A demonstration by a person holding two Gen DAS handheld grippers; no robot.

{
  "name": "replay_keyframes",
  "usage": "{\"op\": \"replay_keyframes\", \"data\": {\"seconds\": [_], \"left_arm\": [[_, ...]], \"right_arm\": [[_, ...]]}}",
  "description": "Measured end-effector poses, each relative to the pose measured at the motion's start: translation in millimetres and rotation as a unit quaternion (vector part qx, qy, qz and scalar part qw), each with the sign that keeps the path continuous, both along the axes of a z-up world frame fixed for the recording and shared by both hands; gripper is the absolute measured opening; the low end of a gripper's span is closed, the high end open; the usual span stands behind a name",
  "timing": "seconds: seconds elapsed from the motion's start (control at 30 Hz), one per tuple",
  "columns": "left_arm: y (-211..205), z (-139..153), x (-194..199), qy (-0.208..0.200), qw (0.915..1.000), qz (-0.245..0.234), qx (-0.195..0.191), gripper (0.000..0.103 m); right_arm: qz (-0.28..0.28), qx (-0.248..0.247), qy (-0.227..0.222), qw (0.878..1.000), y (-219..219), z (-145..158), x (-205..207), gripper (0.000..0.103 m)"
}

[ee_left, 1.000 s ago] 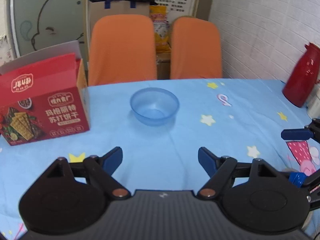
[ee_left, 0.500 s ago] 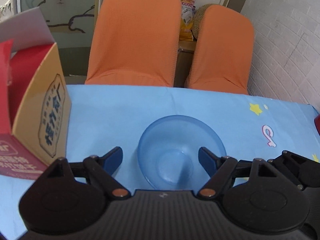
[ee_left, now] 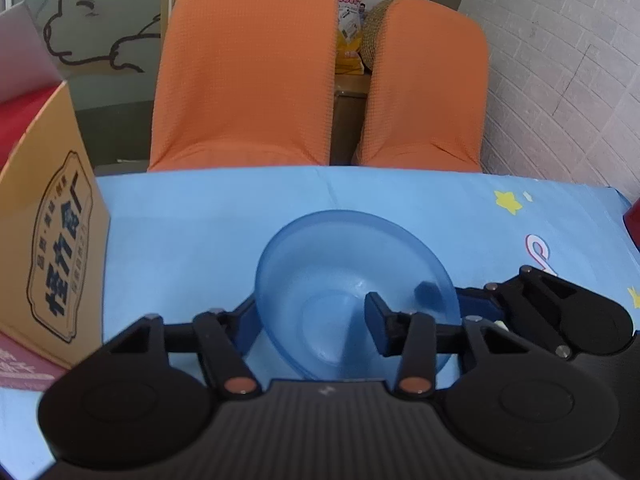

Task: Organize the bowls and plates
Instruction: 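Lower the blue bowl into the white bowl and open the left gripper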

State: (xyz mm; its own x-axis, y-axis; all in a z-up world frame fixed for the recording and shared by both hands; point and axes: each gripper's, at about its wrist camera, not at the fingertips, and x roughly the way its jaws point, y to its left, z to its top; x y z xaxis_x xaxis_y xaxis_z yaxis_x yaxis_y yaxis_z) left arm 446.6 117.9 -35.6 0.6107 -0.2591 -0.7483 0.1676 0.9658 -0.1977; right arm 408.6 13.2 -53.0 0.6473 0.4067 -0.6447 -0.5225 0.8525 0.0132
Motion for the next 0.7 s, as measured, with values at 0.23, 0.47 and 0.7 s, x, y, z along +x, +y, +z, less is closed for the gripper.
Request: {"op": "replay_keyframes", "data": {"seconds": [0.23, 0.47, 0.7], "left_arm": [[-3.3, 20.8, -16.1, -0.023, 0.9997, -0.007, -0.004, 0.043], [-25.0, 56.4, -51.8, -0.047, 0.9986, -0.023, -0.009, 0.043], [-78.9, 85.6, -126.1, -0.060, 0.9956, -0.067, -0.025, 0.043]], "right_arm": [[0.025, -0.032, -0.075, 0.996, 5.8, 23.7, -20.1, 0.075], [0.019, -0.034, -0.100, 0.994, -13.4, 55.7, -48.1, 0.075], [-0.010, -0.033, -0.108, 0.993, -55.8, 86.4, -119.6, 0.076]]}}
